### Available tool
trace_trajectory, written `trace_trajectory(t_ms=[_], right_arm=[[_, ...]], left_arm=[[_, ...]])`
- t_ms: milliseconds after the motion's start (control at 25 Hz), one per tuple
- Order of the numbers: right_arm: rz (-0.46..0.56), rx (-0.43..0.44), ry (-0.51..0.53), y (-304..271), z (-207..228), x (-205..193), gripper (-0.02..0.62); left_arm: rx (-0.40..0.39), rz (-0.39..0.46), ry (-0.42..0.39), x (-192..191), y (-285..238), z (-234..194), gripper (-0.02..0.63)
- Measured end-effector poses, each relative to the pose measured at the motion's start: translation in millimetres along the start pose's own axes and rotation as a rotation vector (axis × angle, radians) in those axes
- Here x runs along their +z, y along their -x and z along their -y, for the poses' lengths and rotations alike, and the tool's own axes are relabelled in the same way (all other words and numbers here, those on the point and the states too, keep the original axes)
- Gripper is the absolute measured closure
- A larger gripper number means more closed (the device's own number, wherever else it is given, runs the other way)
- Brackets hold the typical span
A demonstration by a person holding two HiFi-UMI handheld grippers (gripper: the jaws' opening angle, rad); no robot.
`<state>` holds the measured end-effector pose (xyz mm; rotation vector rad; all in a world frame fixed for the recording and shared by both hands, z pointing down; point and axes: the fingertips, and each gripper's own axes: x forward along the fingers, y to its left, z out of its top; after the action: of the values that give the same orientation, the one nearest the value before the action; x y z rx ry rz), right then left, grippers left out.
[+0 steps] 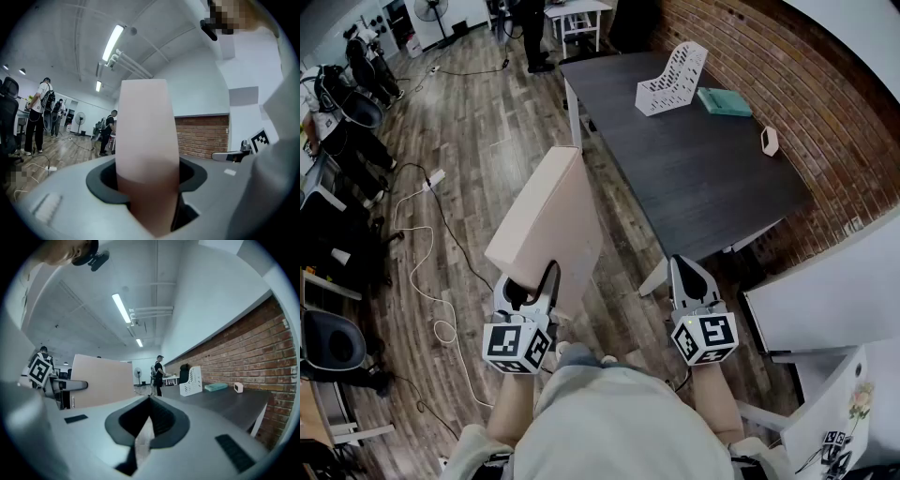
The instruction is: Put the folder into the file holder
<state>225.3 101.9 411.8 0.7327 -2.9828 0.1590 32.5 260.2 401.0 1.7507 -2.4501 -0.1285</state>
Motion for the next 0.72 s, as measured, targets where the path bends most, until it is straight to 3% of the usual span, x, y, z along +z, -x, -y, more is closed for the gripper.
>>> trace_trajectory(t_ms=[240,720], right_arm=[[0.008,0.005,0.007,33,-10,2,0.595],[0.019,0.026,0.028,54,-22,5,0.595]], left_arm=[[-0.007,0.030,0.012,7,27,23,0.341],[-0.003,0.068,0.037,11,46,30,0.341]])
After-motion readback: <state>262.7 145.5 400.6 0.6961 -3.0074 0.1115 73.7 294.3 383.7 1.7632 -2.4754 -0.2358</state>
